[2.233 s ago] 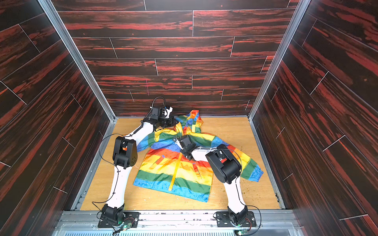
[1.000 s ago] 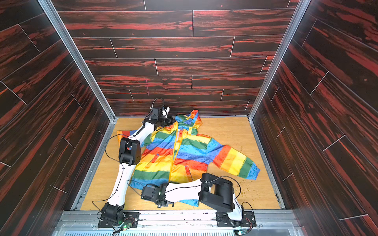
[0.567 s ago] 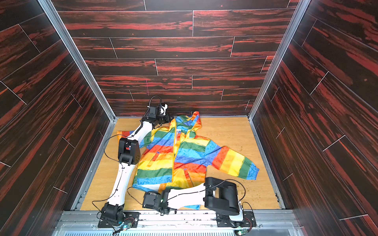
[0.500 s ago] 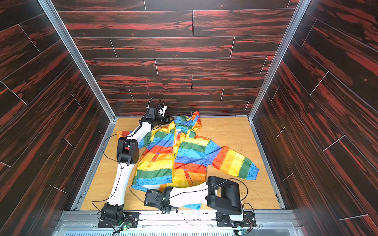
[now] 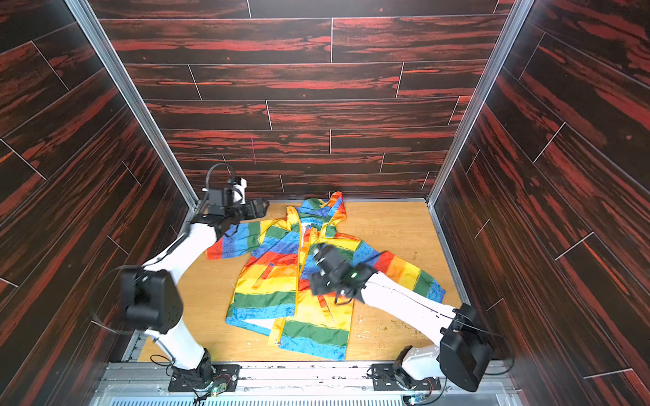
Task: Unzip the jacket
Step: Smooth out the jacket at the center of the board.
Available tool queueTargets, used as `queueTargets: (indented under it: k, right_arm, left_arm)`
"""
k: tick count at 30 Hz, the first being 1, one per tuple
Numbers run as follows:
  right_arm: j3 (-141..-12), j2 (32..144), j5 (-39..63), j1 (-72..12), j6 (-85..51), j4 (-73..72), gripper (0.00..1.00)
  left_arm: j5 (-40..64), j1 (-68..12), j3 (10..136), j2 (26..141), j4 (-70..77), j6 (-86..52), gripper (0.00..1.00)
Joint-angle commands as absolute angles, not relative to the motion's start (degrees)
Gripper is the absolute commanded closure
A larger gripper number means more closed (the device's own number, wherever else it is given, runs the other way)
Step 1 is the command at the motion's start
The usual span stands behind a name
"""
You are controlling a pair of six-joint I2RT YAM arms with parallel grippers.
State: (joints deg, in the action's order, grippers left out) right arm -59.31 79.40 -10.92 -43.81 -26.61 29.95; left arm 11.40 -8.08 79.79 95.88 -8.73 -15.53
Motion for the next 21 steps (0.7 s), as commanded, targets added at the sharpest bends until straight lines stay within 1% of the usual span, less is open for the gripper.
queueTargets:
  k: [1,3,5,7,9,10,12,13,15,16,17,19,20,21]
  right_arm:
    - [-59.5,83.82,-6.06,-32.71,-27.23,31.32,0.18]
    - [-60.19,87.37,-3.35,-25.29,-26.28,28.32,0.18]
    - [-62.24,91.72,-1.5,-19.87,-25.42,26.9,0.18]
    - [-64.72,96.52,1.42,-15.57,-25.19,26.34,0.22]
    - [-66.91,100.48,2.48,-12.81,-25.13,25.8,0.3]
    - [-67.6,101.69,2.69,-12.12,-25.06,25.65,0.34]
    - [-68.72,104.76,4.05,-10.26,-25.34,24.84,0.4]
    - [-69.15,105.99,4.81,-9.43,-25.4,24.47,0.43]
    - [-69.54,108.16,5.45,-7.49,-25.44,23.86,0.49]
    - [-69.31,108.8,5.58,-6.38,-25.48,23.3,0.5]
    - [-69.1,109.51,6.2,-4.87,-25.57,22.92,0.51]
    - [-68.35,110.33,7.22,-1.77,-25.57,21.96,0.55]
    - [-68.14,110.6,7.67,-0.19,-25.35,21.49,0.57]
    - [-68.1,110.88,7.73,1.2,-25.09,21.28,0.57]
  left_arm:
    - [6.42,-8.17,73.55,92.98,-23.6,-14.81,0.0]
    - [4.44,-8.26,69.62,90.87,-28.87,-19.45,0.0]
    - [5.87,-8.55,64.11,88.75,-28.91,-23.33,0.02]
    - [4.77,-9.96,58.81,86.26,-27.98,-26.03,0.11]
    - [2.27,-11.22,54.56,84.42,-28.0,-28.55,0.21]
    - [2.63,-11.42,53.0,83.96,-27.67,-29.39,0.25]
    - [3.84,-11.49,50.35,83.91,-27.21,-31.64,0.39]
    - [4.67,-11.62,49.3,84.0,-26.69,-32.53,0.43]
    - [5.93,-11.79,47.23,83.96,-25.97,-34.54,0.56]
    - [6.04,-11.86,46.31,83.77,-25.78,-35.24,0.61]
    - [5.87,-12.0,45.41,83.45,-25.8,-35.69,0.64]
    - [4.76,-12.13,43.67,82.79,-26.04,-36.62,0.65]
    - [4.62,-12.16,42.83,82.52,-26.04,-36.9,0.67]
    - [4.39,-12.19,42.15,82.36,-26.18,-37.36,0.73]
